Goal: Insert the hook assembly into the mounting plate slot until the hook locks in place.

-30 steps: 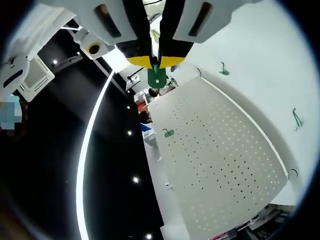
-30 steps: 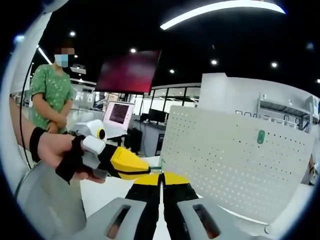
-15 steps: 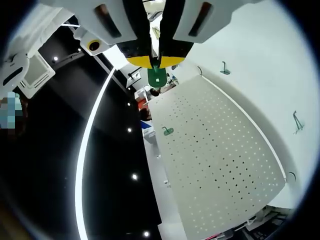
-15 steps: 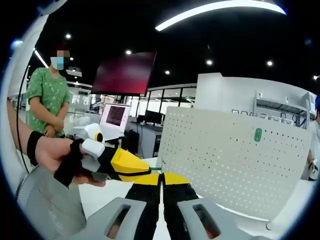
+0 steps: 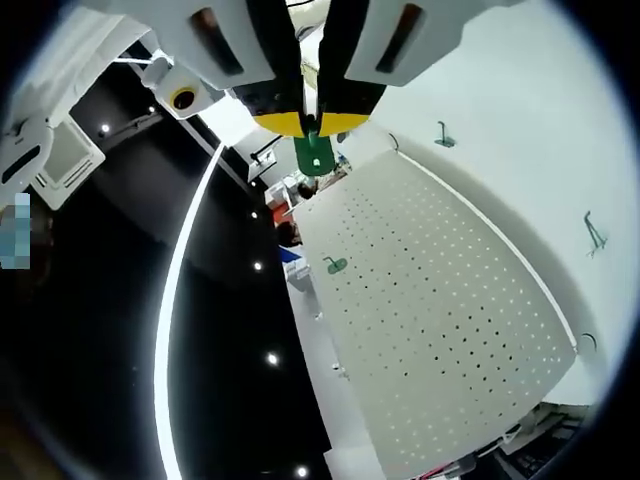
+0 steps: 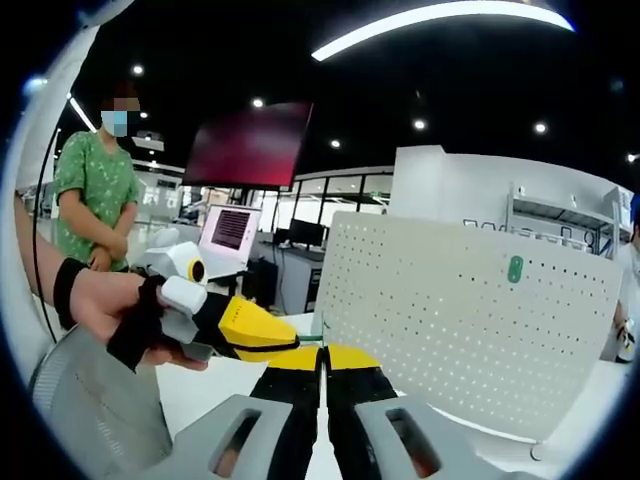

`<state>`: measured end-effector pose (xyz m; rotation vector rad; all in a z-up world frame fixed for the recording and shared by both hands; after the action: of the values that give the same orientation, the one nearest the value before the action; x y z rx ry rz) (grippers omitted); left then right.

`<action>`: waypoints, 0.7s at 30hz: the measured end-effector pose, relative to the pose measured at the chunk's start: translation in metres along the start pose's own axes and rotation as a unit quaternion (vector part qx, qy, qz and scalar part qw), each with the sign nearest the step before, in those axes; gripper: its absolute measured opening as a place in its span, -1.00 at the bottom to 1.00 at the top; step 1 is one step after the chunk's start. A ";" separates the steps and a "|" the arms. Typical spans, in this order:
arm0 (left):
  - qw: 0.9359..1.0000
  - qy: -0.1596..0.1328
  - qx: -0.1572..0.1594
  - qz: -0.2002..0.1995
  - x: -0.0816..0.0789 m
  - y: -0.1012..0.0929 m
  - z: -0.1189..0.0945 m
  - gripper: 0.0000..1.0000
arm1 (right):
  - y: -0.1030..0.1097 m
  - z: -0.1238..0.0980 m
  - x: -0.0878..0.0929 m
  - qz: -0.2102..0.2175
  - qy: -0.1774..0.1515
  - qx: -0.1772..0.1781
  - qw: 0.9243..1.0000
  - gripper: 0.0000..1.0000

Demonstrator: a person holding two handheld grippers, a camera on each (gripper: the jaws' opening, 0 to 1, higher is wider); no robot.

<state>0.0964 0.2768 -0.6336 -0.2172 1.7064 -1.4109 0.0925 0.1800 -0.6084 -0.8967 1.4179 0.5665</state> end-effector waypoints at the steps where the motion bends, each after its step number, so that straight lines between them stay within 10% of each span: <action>1: 1.000 0.004 -0.004 0.014 0.000 0.000 0.000 -0.94 | 0.000 0.000 0.001 0.001 0.001 -0.001 1.000 -1.00; 21: 0.990 0.015 -0.042 0.135 0.002 -0.009 0.006 -0.95 | -0.002 -0.009 0.006 0.033 0.009 -0.001 0.999 -0.78</action>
<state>0.0957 0.2686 -0.6269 -0.0091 1.7481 -1.1491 0.0893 0.1704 -0.6135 -0.8604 1.4678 0.6109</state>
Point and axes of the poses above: the point that each gripper's makers call its tool centre point, and the gripper's own axes: z roughly forward along the fingers, y roughly to its left, x roughly out of its underside, the point moved 5 cm from there along -z, roughly backward along the fingers, and after that the axes turned 8 degrees about -x, right-handed, at the moved point
